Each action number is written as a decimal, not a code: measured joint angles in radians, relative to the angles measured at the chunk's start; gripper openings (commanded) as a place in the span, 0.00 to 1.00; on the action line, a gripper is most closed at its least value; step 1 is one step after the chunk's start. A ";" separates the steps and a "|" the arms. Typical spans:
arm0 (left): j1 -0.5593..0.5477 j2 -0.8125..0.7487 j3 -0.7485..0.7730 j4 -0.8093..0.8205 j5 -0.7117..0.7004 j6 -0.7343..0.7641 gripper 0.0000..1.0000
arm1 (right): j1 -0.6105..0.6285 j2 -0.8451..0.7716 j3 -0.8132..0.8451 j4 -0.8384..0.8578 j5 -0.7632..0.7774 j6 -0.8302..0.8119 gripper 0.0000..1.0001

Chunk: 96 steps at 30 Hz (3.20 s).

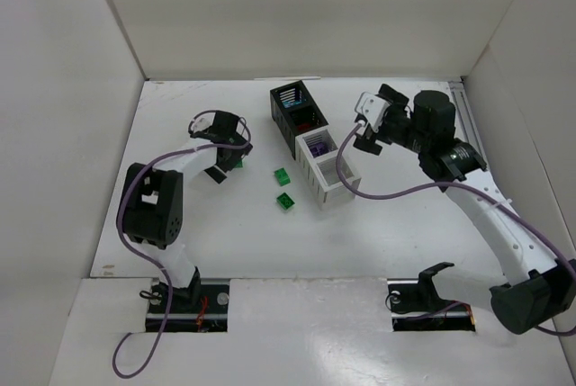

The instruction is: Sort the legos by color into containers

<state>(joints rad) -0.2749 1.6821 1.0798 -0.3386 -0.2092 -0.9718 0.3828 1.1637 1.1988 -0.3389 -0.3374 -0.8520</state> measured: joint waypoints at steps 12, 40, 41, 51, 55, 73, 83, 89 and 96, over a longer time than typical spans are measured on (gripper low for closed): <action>0.037 0.124 0.076 0.035 0.056 -0.172 0.83 | -0.022 -0.030 -0.071 0.005 0.054 0.024 1.00; 0.007 0.210 0.204 -0.116 -0.033 -0.175 0.22 | -0.088 -0.060 -0.123 0.060 0.076 0.049 1.00; -0.003 0.205 0.204 -0.122 -0.040 -0.167 0.22 | -0.088 -0.066 -0.127 0.061 0.076 0.049 1.00; -0.259 -0.107 0.216 -0.113 -0.173 -0.023 0.22 | -0.106 -0.234 -0.223 0.062 0.182 0.105 1.00; -0.428 -0.173 0.257 -0.018 -0.196 0.092 0.23 | -0.130 -0.338 -0.266 0.055 0.273 0.144 1.00; -0.714 0.021 0.386 0.090 -0.216 0.333 0.55 | -0.148 -0.480 -0.309 -0.034 0.387 0.176 1.00; -0.725 0.024 0.409 0.039 -0.243 0.324 0.76 | -0.150 -0.472 -0.312 -0.051 0.298 0.151 1.00; -0.726 -0.095 0.346 -0.022 -0.307 0.268 1.00 | -0.111 -0.360 -0.310 -0.049 0.116 0.092 1.00; -0.653 -0.491 0.111 -0.204 -0.400 0.015 1.00 | 0.347 -0.111 -0.239 -0.055 0.170 0.041 1.00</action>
<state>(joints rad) -0.9279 1.1915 1.1908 -0.5430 -0.6090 -0.9569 0.7300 1.0523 0.9600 -0.3939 -0.1673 -0.8112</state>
